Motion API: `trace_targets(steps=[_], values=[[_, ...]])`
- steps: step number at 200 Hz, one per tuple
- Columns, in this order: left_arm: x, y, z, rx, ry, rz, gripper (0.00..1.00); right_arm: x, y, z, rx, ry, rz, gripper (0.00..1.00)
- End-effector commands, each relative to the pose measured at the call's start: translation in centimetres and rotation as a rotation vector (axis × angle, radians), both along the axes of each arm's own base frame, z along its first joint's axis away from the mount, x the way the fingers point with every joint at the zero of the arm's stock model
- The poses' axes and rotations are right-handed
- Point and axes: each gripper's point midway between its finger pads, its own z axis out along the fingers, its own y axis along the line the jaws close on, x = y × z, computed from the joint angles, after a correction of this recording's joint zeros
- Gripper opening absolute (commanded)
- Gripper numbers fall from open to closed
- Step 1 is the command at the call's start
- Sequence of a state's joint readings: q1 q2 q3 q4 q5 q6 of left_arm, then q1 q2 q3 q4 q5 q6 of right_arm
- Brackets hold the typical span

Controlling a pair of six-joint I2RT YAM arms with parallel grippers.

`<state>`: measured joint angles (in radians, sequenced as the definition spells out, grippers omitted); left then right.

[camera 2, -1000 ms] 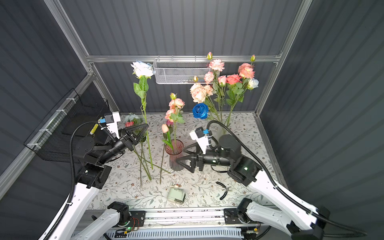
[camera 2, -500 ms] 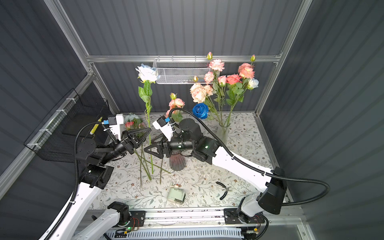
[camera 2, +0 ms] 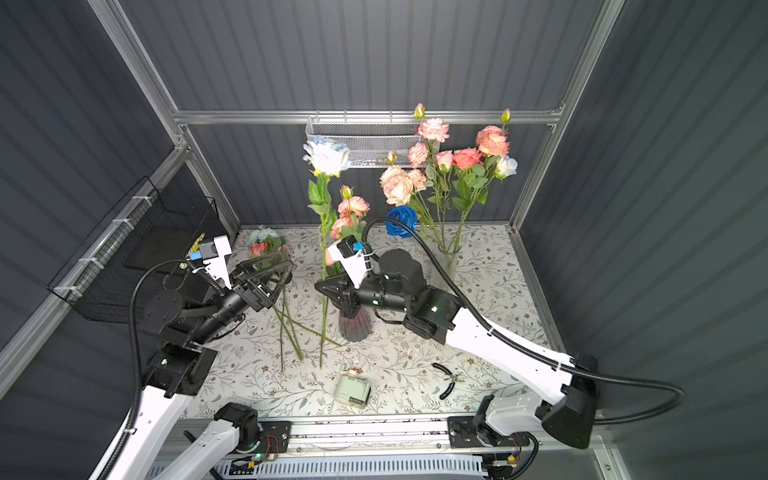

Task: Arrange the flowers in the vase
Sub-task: 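Close the right gripper on the white rose stem while left holds it, then lower the white rose into the pink-red vase with right gripper while left returns to table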

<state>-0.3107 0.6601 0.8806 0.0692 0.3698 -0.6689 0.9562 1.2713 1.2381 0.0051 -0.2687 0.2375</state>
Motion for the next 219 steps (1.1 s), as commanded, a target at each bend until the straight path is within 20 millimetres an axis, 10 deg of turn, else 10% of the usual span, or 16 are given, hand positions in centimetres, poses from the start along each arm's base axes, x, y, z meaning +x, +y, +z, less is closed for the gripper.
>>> trace_targets(steps=[1, 66, 129, 173, 219], values=[[2.3, 5.9, -4.1, 0.063, 0.168, 0.385, 1.00, 3.3, -3.6, 0.5, -0.058, -0.148, -0.261, 0.00], [2.3, 10.9, -13.4, 0.152, 0.434, 0.665, 1.00, 9.1, -5.1, -0.7, -0.072, -0.204, -0.400, 0.00], [3.0, 11.2, -17.8, 0.231, 0.565, 0.698, 1.00, 9.9, -3.0, -7.6, -0.141, -0.125, -0.369, 0.00], [4.3, 10.0, -19.9, 0.277, 0.636, 0.654, 1.00, 7.6, -4.5, -9.3, -0.137, -0.085, -0.381, 0.55], [5.6, 9.1, -21.9, 0.308, 0.683, 0.625, 0.99, 4.7, -8.0, -7.9, -0.030, -0.056, -0.404, 0.69]])
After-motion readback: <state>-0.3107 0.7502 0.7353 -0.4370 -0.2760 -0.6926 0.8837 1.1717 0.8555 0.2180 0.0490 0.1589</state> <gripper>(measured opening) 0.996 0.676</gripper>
